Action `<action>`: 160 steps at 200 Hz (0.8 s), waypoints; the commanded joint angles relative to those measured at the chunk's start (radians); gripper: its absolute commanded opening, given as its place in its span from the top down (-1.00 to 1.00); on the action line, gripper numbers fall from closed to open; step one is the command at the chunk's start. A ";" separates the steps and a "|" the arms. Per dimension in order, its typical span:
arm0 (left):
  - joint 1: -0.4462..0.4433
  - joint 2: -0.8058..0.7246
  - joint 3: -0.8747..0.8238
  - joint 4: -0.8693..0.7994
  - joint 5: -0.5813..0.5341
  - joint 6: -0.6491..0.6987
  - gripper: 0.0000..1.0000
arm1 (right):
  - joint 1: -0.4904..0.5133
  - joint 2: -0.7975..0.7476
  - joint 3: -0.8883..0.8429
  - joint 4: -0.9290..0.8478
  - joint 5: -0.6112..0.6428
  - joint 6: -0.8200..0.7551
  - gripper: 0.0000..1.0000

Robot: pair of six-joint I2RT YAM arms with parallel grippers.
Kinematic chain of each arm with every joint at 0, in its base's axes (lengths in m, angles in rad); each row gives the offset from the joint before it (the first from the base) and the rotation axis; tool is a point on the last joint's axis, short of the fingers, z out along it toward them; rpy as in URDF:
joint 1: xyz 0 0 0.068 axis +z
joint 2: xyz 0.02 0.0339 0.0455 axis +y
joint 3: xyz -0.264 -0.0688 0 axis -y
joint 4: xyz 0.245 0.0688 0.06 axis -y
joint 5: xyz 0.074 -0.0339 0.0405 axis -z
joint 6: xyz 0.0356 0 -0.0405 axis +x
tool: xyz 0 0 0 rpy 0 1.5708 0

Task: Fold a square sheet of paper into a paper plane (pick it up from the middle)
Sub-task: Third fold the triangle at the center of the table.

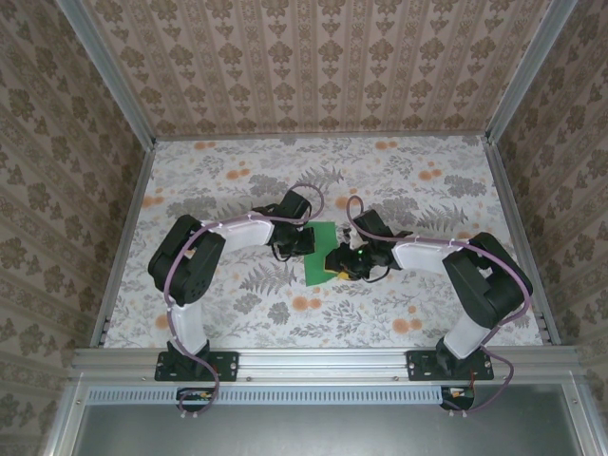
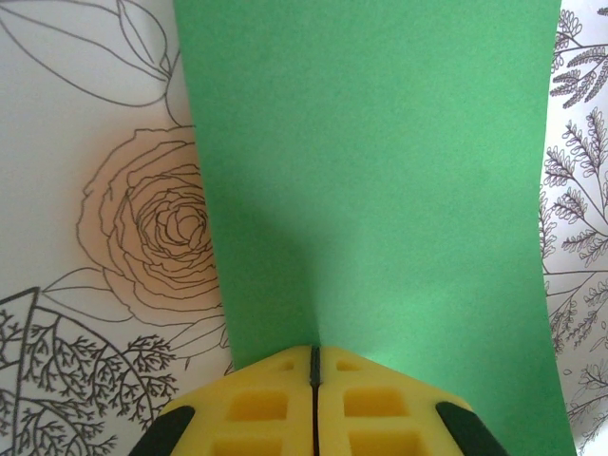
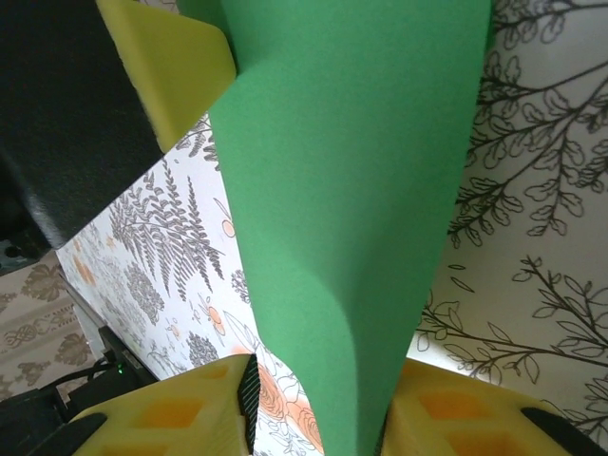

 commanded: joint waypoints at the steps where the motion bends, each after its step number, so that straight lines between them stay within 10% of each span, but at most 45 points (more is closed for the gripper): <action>1: -0.007 0.019 -0.036 -0.054 -0.035 -0.004 0.85 | -0.009 -0.022 -0.032 0.015 0.017 0.057 0.30; 160: 0.034 -0.043 0.027 0.010 0.063 0.110 0.81 | -0.015 -0.043 -0.023 -0.171 0.081 0.066 0.88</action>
